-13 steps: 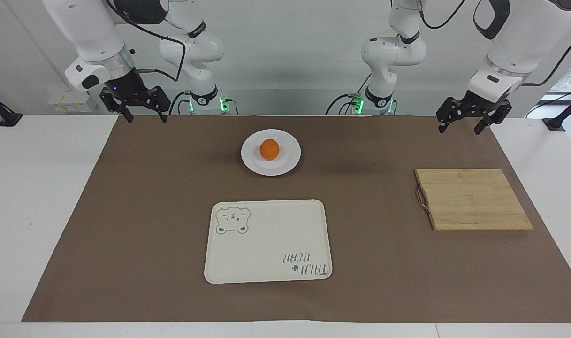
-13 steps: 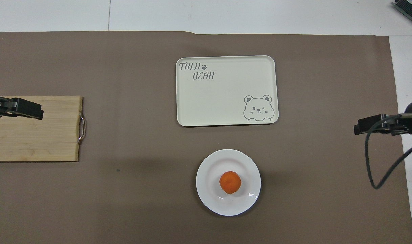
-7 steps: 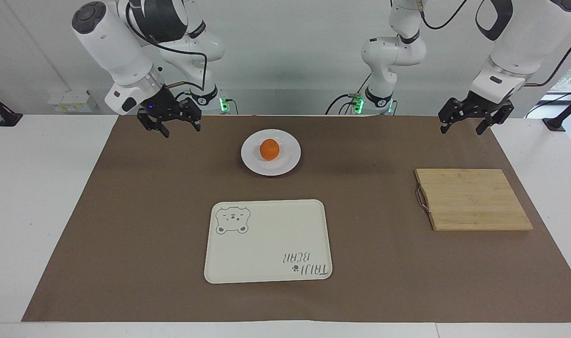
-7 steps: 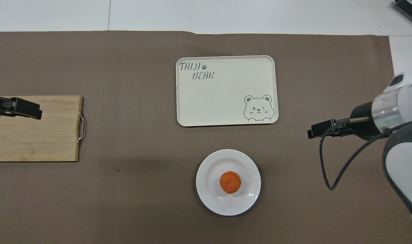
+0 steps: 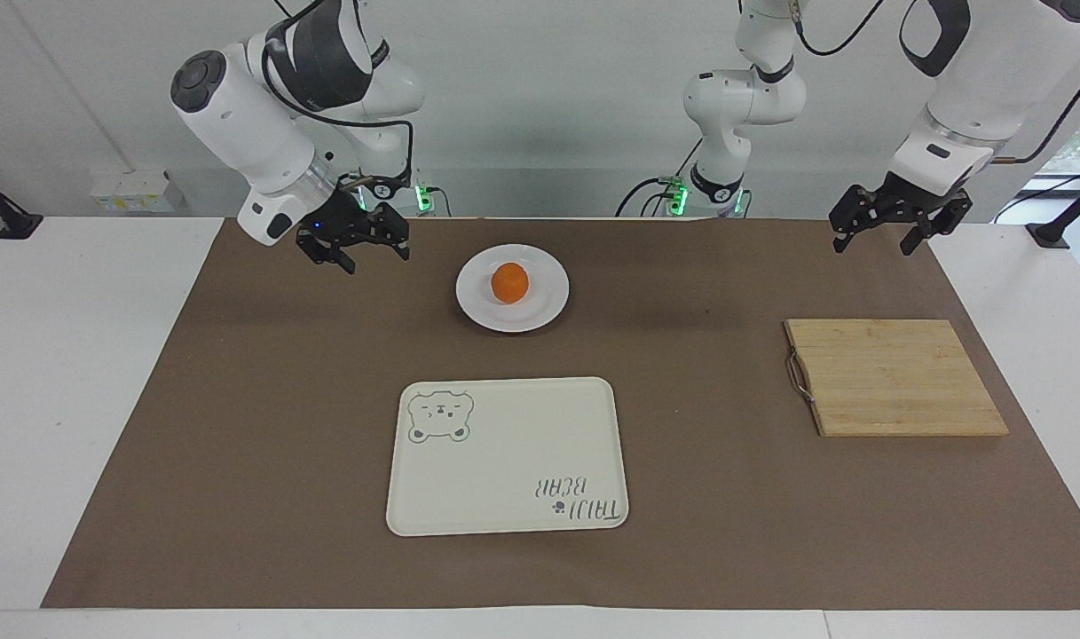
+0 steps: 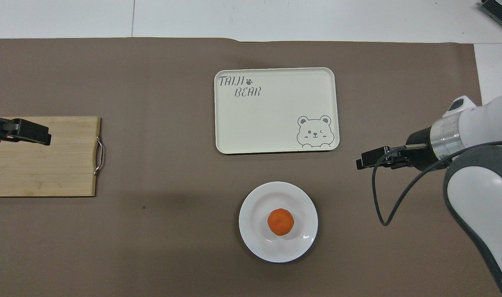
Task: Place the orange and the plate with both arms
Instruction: 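Reach the right gripper to the rim of the white plate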
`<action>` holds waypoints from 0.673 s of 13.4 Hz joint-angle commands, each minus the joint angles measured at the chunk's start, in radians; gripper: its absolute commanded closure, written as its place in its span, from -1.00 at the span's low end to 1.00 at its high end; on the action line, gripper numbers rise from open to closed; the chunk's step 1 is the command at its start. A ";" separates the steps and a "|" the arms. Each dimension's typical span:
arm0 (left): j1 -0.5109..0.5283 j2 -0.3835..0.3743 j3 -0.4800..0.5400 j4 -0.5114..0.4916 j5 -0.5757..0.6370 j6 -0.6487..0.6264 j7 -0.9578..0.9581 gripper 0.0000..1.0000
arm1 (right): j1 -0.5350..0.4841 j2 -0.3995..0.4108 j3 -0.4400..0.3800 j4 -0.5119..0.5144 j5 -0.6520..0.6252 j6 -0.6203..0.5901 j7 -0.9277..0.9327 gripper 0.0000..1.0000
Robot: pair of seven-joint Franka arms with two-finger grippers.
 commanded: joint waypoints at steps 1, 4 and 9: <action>0.008 0.001 -0.006 0.006 0.013 -0.015 0.009 -1.00 | 0.034 0.042 0.002 -0.023 0.041 0.076 -0.005 -1.00; 0.008 0.001 -0.006 0.006 0.013 -0.015 0.009 -1.00 | 0.044 0.056 0.002 -0.029 0.058 0.098 -0.008 -1.00; 0.008 0.001 -0.006 0.006 0.013 -0.015 0.009 -1.00 | 0.078 0.120 0.002 -0.127 0.275 0.195 -0.175 -1.00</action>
